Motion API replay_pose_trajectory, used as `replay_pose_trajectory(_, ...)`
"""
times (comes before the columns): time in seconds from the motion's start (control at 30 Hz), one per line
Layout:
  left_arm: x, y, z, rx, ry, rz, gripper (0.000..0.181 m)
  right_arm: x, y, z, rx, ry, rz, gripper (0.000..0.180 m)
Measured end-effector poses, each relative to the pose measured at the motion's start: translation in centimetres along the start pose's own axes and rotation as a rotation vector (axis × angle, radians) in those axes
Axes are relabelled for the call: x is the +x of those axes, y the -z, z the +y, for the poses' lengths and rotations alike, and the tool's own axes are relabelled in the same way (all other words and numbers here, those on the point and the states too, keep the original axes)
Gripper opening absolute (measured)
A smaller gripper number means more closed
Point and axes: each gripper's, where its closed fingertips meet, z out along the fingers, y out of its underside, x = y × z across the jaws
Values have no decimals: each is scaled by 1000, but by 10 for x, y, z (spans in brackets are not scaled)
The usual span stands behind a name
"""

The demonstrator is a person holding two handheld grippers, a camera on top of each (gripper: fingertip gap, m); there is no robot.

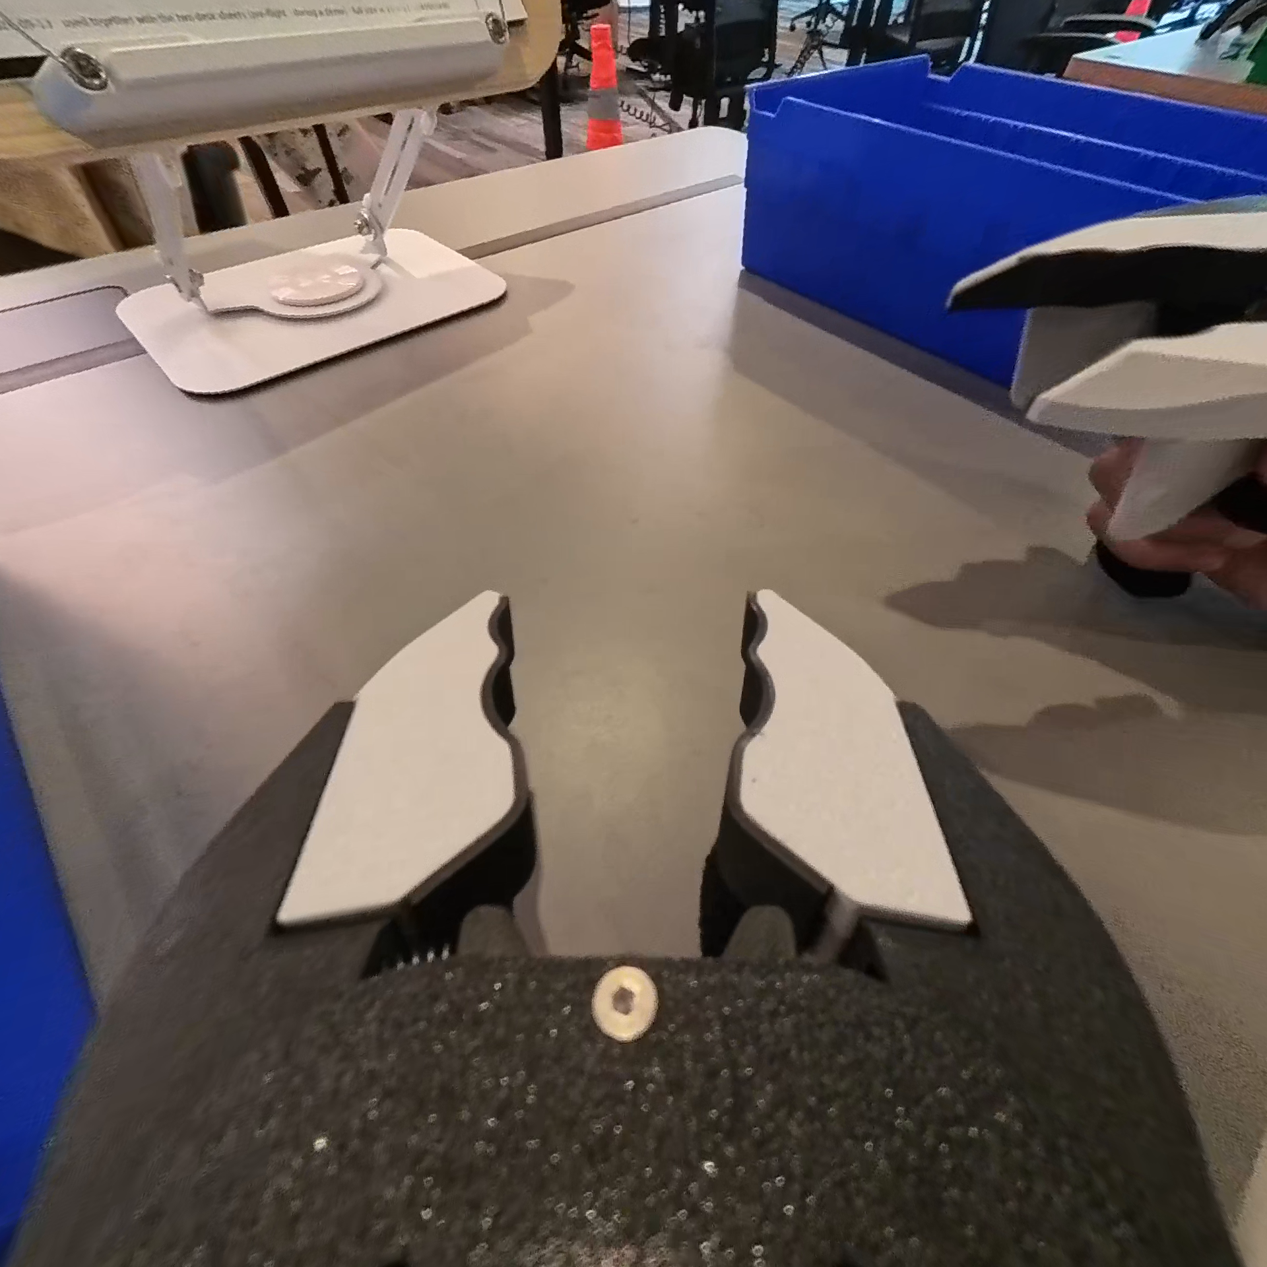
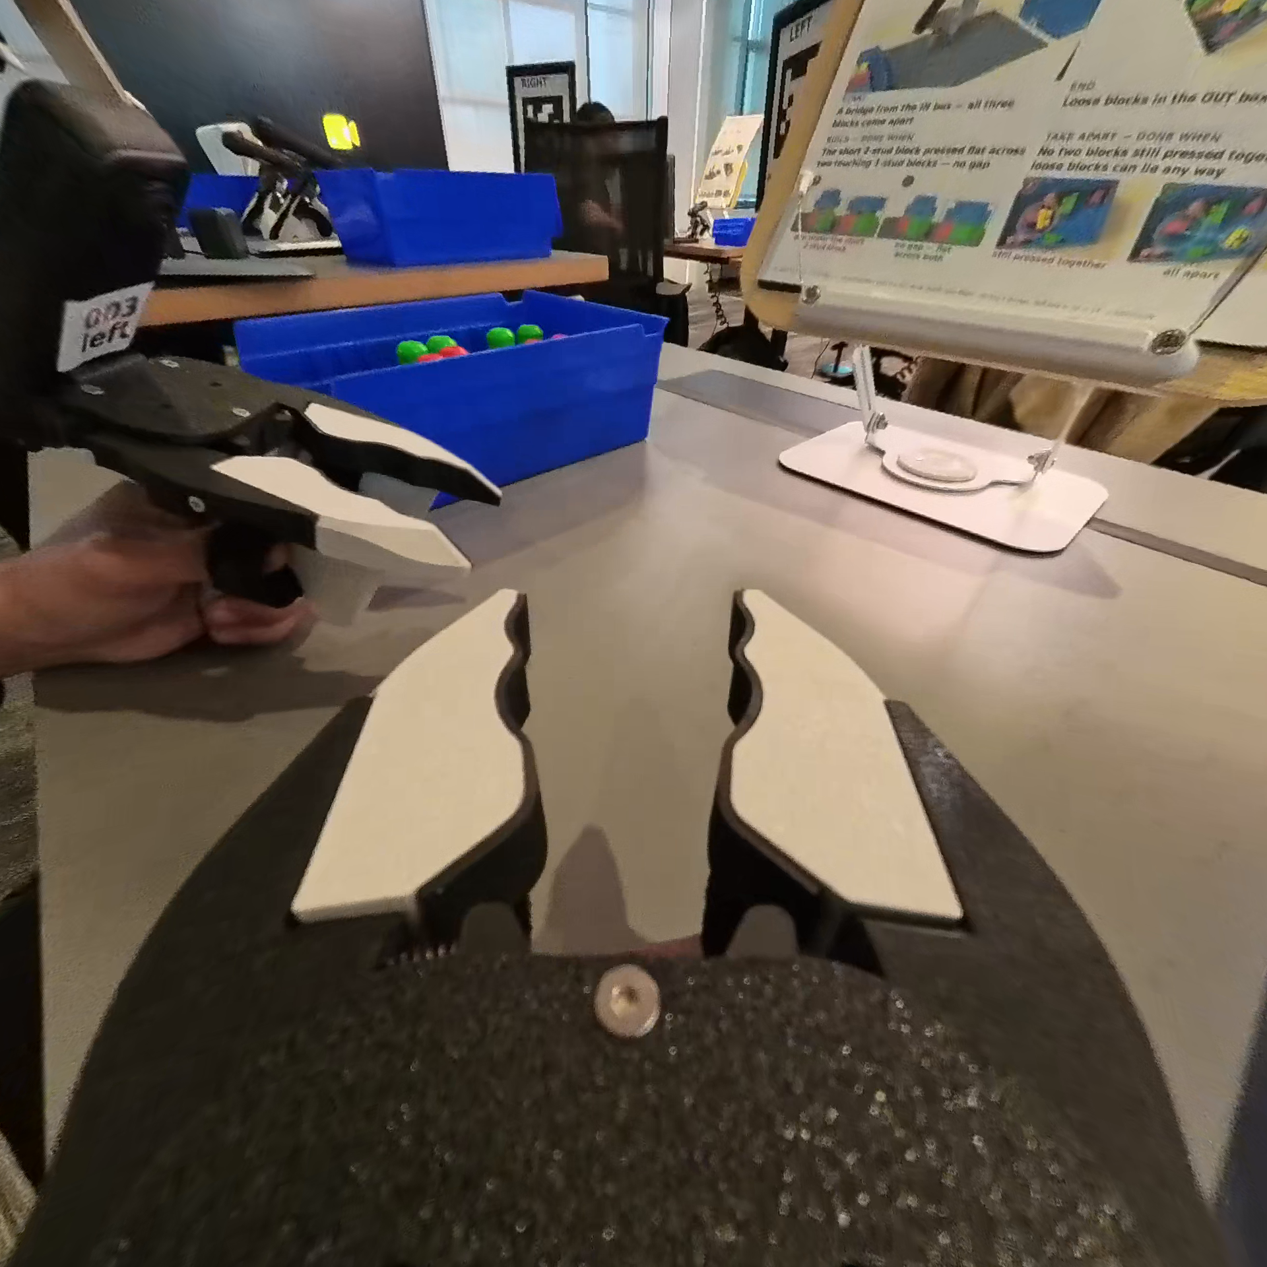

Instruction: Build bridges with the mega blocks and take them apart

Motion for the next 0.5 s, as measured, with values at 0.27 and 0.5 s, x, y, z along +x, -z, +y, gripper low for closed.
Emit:
replay_pose_trajectory(0.27,-62,59,-57,-60,77,-263,67,-4,-3,5,-20,57,2,53)
replay_pose_trajectory(0.5,-233,129,-57,-530,275,-623,58,-7,-3,4,-26,115,1,51)
